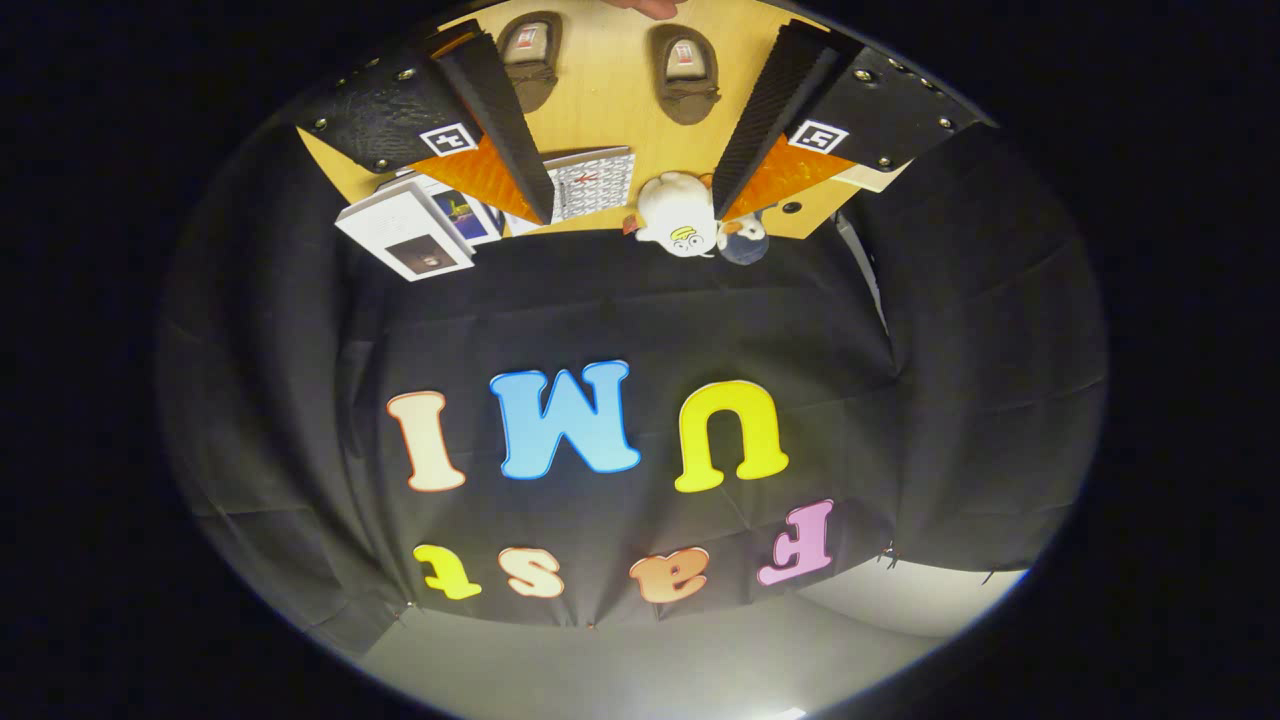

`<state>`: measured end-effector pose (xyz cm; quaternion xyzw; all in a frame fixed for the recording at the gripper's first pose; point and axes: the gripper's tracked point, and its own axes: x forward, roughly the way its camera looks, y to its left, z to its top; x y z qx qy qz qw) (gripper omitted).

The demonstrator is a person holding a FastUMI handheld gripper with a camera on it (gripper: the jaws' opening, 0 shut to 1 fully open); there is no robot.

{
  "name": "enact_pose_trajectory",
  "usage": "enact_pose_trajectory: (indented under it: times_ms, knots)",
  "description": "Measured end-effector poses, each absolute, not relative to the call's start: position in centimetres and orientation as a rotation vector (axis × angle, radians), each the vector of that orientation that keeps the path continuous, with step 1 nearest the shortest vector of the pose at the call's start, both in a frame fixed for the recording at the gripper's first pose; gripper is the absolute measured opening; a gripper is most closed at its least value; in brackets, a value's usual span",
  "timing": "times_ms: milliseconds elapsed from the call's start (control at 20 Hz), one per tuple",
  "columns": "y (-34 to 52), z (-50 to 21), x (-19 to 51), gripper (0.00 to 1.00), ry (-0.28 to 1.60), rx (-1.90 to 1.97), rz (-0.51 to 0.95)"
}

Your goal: Open the storage box then place both shoes into the box .Put the left shoe in first, then the right shoe, with the right side of both shoes facing outward in a uniform manner.

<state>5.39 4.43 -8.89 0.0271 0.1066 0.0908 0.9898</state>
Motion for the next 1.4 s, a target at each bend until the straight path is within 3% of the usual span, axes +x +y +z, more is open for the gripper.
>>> enact_pose_trajectory:
  times_ms: [450, 800, 1100, 1400]
  knots:
    - [11.9, -17.3, 6.4, 0.99, 0.491, 0.228, 0.475]
    - [19.1, -24.0, 4.8, 0.97, 0.810, 0.502, 0.743]
    - [22.9, -30.1, 4.9, 0.97, 1.025, 0.635, 0.818]
    - [26.6, -32.7, 6.1, 0.97, 1.102, 0.733, 0.861]
